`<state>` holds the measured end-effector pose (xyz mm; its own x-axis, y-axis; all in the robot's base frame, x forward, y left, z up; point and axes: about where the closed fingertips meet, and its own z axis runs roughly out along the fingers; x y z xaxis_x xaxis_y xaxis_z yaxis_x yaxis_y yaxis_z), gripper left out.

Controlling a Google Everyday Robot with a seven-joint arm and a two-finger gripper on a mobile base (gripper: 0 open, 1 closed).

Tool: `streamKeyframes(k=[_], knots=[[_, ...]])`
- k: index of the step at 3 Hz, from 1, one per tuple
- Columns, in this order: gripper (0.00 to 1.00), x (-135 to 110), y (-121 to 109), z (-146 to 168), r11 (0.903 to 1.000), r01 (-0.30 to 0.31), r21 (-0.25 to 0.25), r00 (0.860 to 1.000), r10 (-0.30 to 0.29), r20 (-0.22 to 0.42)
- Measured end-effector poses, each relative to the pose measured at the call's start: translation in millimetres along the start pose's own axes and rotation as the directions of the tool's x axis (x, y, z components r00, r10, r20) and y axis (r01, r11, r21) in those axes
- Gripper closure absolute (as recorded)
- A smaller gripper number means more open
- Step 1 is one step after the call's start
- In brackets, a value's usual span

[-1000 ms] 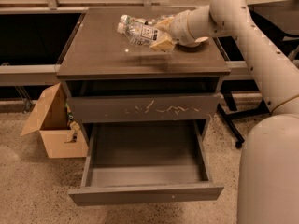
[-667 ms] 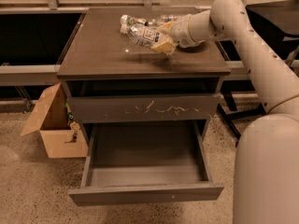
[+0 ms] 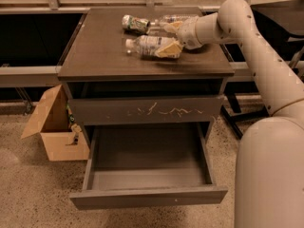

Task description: Pick blue plastic bottle from middle drawer and place on counter

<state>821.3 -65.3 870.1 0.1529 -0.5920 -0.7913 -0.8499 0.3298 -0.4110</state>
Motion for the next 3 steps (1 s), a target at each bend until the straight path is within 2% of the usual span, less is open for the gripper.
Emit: streamKeyframes(k=[1, 2, 3], knots=[[0.00, 1.8, -3.5, -2.4, 1.0000, -0.007, 0.006, 1.000, 0.007, 0.006], [0.00, 1.8, -3.5, -2.4, 1.0000, -0.007, 0.006, 1.000, 0.007, 0.006], [0.00, -8.3, -11.3, -29.7, 0.9975, 0.022, 0.067, 0.999, -0.023, 0.027]])
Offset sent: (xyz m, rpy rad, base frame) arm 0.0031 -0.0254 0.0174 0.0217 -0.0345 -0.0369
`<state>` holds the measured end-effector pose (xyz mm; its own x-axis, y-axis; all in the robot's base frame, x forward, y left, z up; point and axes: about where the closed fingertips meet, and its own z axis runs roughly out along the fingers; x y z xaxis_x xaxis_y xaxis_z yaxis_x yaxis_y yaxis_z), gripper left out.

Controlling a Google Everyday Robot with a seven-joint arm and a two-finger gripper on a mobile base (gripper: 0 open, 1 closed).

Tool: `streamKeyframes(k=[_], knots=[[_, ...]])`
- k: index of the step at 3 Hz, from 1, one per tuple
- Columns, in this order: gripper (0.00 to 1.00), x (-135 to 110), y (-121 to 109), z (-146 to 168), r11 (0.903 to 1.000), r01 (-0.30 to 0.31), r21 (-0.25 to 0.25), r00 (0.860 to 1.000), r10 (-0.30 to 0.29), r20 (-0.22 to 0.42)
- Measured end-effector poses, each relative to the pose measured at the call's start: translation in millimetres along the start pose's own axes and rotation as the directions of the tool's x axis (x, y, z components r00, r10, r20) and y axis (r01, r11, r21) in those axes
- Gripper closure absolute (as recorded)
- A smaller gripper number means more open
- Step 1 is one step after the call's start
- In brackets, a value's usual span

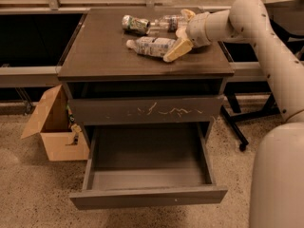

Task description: Pick blue plastic bottle from middle drawer and place on counter

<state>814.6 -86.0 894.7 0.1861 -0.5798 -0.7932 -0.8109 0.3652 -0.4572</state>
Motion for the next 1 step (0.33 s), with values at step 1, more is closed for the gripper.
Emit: streamKeyframes(k=[1], knots=[[0.00, -14.9, -4.3, -35.2, 0.9968, 0.041, 0.068, 0.999, -0.043, 0.029]])
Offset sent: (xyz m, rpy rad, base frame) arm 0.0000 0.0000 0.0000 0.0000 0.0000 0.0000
